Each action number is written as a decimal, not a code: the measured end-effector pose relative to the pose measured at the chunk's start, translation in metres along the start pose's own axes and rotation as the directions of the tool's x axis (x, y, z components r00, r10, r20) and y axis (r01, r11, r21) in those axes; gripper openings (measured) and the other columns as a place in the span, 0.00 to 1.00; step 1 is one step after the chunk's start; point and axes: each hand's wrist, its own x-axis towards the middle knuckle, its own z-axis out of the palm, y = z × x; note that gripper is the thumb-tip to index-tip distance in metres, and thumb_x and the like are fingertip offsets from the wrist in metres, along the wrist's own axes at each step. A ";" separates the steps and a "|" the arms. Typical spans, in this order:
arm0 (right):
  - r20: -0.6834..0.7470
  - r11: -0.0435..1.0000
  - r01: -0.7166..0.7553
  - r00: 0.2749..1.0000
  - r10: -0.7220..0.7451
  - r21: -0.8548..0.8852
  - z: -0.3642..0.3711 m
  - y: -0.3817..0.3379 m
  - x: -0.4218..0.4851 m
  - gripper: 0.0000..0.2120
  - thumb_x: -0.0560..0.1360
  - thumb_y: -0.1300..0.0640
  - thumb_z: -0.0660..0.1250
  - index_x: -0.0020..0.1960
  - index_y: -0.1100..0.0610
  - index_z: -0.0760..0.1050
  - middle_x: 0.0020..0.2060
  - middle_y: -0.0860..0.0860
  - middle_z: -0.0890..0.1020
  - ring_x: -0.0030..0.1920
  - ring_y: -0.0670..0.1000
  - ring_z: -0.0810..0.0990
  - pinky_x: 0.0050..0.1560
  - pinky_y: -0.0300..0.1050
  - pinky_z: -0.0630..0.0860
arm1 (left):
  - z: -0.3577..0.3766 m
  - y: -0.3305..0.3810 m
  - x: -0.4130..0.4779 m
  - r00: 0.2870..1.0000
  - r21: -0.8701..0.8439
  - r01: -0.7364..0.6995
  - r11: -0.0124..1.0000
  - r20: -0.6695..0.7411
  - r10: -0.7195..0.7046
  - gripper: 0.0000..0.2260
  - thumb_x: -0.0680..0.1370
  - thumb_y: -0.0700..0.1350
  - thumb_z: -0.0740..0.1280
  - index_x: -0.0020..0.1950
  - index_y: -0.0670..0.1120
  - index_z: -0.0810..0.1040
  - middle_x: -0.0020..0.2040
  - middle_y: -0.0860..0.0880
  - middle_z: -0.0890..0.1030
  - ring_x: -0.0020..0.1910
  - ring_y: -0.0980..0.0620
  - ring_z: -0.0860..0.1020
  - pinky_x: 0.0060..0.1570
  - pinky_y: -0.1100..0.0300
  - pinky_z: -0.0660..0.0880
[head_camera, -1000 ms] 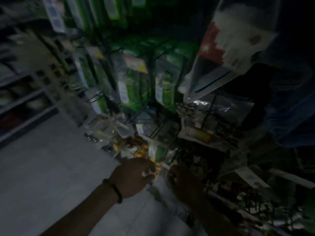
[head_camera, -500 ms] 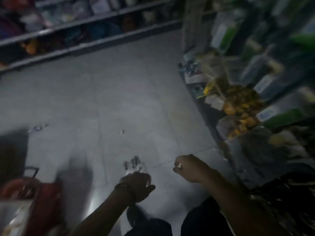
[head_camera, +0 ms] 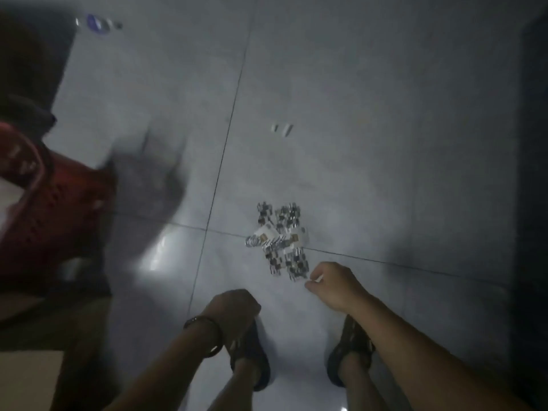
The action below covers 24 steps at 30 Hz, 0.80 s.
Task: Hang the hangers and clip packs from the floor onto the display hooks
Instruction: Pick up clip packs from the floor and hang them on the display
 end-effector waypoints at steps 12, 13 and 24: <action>-0.192 0.982 -0.183 0.963 0.188 0.042 0.141 0.099 0.305 0.38 0.70 0.41 0.81 0.68 0.63 0.71 0.60 0.60 0.82 0.58 0.60 0.83 0.45 0.40 0.69 | 0.145 -0.005 0.304 0.993 -0.499 0.066 0.864 -0.055 -0.108 0.16 0.84 0.40 0.62 0.71 0.43 0.77 0.67 0.40 0.81 0.65 0.39 0.80 0.64 0.43 0.78; -0.210 0.985 -0.168 0.963 0.170 0.028 0.149 0.102 0.312 0.42 0.69 0.41 0.82 0.70 0.63 0.69 0.62 0.60 0.81 0.59 0.60 0.83 0.45 0.40 0.69 | 0.153 -0.002 0.314 0.991 -0.513 0.036 0.857 -0.090 -0.095 0.16 0.84 0.39 0.61 0.72 0.43 0.76 0.68 0.41 0.80 0.65 0.39 0.80 0.64 0.43 0.79; -0.321 0.941 0.044 0.945 0.070 0.335 0.165 0.124 0.303 0.09 0.76 0.50 0.74 0.44 0.51 0.75 0.37 0.48 0.81 0.36 0.52 0.81 0.26 0.35 0.68 | 0.177 -0.005 0.323 0.999 -0.610 0.022 0.792 -0.023 -0.046 0.23 0.84 0.38 0.61 0.78 0.53 0.70 0.76 0.46 0.73 0.71 0.45 0.73 0.58 0.62 0.69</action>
